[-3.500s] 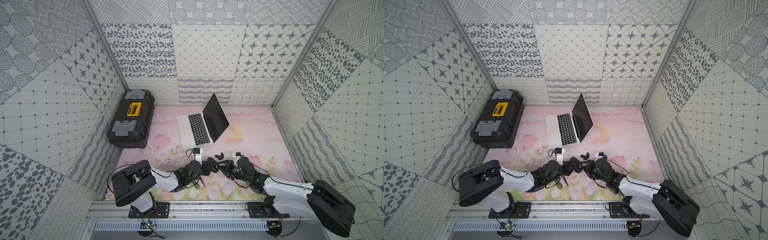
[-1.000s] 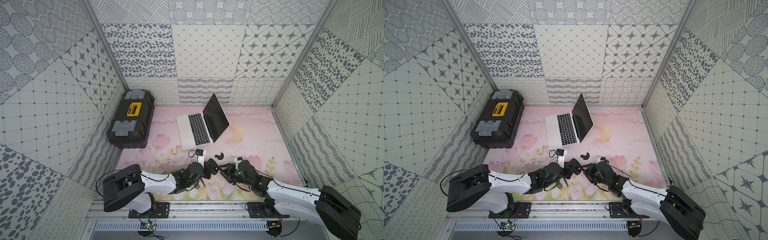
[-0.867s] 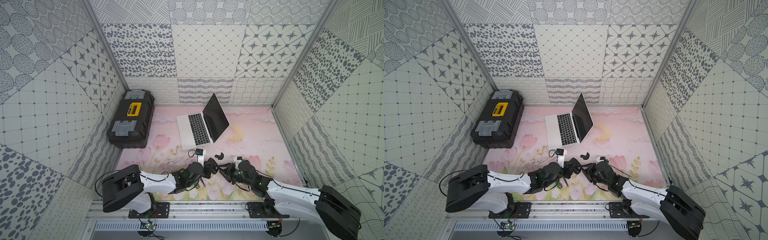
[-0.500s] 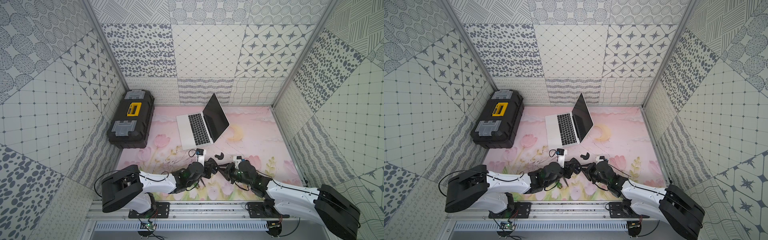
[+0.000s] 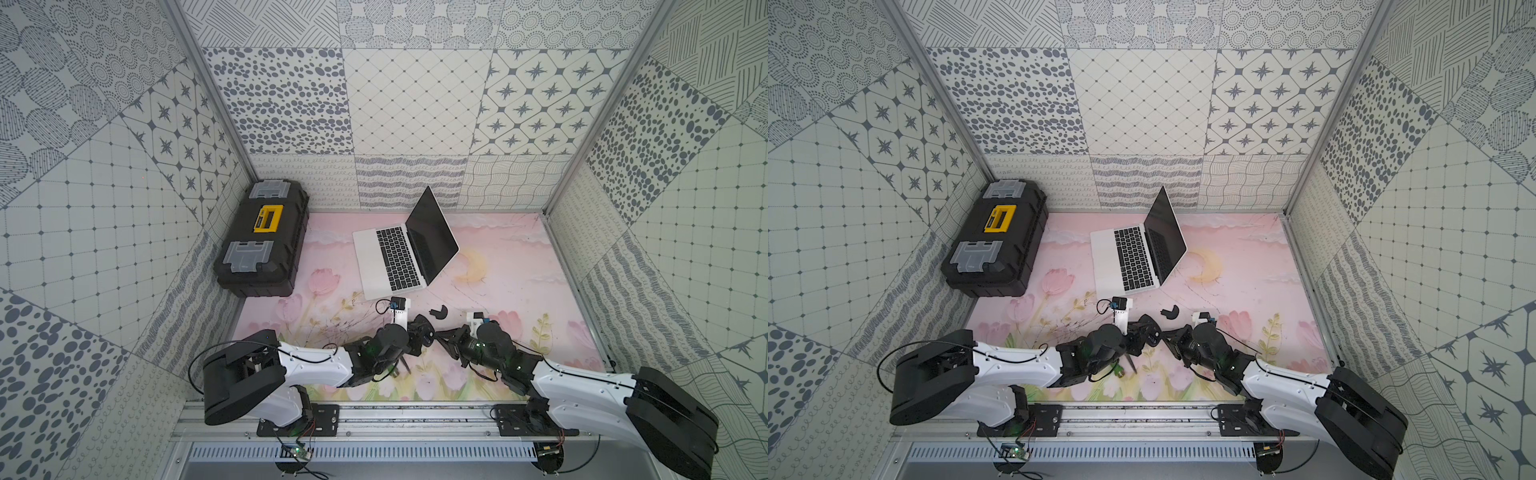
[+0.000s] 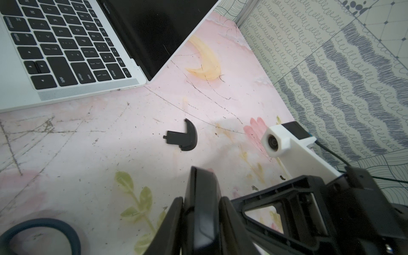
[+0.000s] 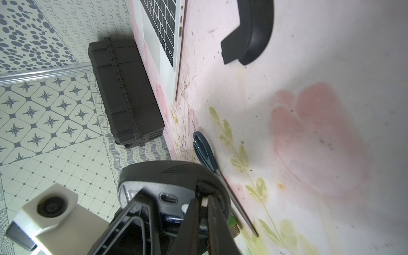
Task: Insert the wireless mouse receiver into the laptop
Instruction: Take out the USB plug from the mouse, then place the mouse at the center of the board.
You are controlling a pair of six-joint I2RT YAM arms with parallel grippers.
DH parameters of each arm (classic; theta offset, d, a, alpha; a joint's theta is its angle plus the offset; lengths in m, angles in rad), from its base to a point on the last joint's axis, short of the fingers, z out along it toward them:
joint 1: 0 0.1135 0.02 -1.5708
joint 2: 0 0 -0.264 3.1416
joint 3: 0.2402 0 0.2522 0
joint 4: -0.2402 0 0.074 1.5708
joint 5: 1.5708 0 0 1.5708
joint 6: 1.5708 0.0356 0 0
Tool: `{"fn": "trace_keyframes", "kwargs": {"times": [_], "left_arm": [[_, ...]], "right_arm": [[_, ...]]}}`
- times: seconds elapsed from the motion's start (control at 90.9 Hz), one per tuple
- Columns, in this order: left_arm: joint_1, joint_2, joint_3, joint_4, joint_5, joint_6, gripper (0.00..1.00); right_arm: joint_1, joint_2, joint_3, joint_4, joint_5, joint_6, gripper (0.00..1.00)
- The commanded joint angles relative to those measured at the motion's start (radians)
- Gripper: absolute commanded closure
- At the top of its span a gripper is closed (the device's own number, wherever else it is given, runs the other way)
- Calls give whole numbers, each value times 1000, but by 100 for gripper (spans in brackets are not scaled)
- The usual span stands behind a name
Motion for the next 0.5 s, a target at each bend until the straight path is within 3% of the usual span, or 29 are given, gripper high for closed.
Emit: {"fn": "trace_keyframes", "kwargs": {"times": [0.0,0.319,0.484], "left_arm": [[-16,-2,16,-51,-41,-23,100],[-11,-34,3,-140,-113,-51,100],[49,-131,-5,-182,-26,-49,100]], "right_arm": [[5,-23,-10,55,15,-2,92],[3,-159,-8,-111,50,-30,94],[3,-233,13,-285,82,-90,94]]}}
